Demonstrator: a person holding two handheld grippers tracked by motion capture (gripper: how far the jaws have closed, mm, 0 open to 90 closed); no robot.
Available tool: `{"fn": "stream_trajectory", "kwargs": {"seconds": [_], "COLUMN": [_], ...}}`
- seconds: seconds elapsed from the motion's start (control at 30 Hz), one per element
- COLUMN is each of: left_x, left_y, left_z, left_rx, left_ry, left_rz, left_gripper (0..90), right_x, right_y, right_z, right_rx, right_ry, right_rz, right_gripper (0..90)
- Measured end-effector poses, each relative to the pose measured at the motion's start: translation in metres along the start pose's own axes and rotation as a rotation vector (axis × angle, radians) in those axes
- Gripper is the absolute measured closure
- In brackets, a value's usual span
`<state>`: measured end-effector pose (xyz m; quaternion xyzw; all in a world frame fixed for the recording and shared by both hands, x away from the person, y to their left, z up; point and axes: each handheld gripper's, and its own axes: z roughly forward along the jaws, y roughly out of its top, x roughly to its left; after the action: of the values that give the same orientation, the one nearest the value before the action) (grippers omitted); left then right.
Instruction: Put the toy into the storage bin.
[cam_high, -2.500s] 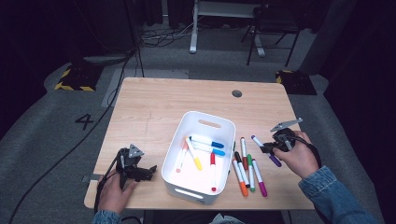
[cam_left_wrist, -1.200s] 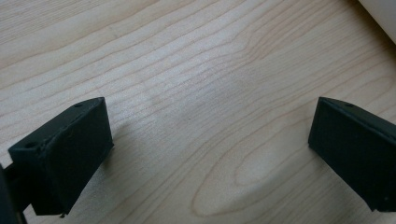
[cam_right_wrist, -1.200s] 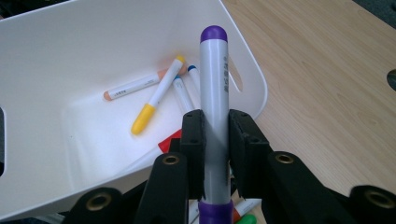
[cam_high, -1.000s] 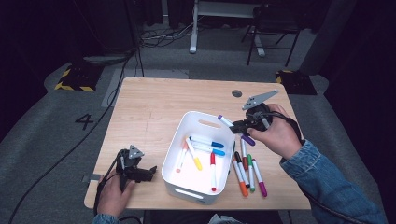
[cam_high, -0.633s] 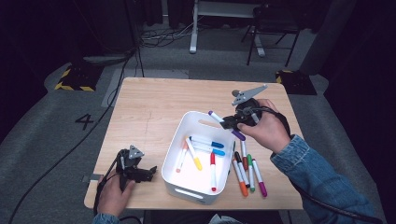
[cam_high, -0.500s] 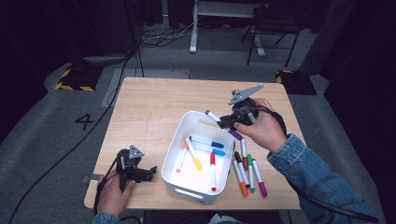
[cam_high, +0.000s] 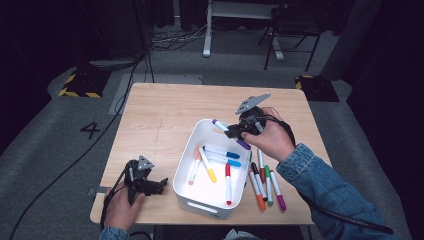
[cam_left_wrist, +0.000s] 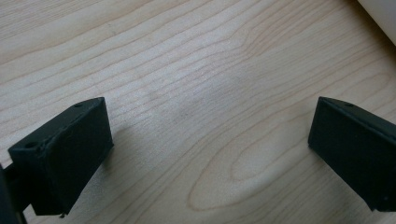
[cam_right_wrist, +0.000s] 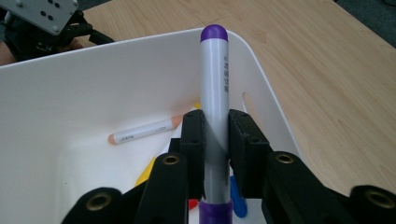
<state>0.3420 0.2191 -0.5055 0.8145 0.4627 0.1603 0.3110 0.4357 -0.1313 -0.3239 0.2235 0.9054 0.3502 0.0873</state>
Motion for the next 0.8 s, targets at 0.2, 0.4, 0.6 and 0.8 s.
{"fn": "stream_trajectory", "kwargs": {"seconds": [0.2,0.4,0.6,0.8], "left_x": [0.000,0.000,0.000,0.000], "left_y": [0.000,0.000,0.000,0.000], "left_z": [0.000,0.000,0.000,0.000], "left_rx": [0.000,0.000,0.000,0.000], "left_ry": [0.000,0.000,0.000,0.000], "left_rz": [0.000,0.000,0.000,0.000], "left_gripper": [0.0,0.0,0.0,0.0], "right_x": [0.002,0.008,0.011,0.015], "right_y": [-0.005,-0.011,-0.016,-0.018], "right_z": [0.011,0.024,0.032,0.043], "right_rx": [0.032,0.081,0.118,0.146], "right_ry": [0.010,0.007,-0.001,0.005], "right_rz": [-0.018,-0.035,-0.051,-0.084], "right_gripper": [76.9,77.0,77.0,77.0]}}
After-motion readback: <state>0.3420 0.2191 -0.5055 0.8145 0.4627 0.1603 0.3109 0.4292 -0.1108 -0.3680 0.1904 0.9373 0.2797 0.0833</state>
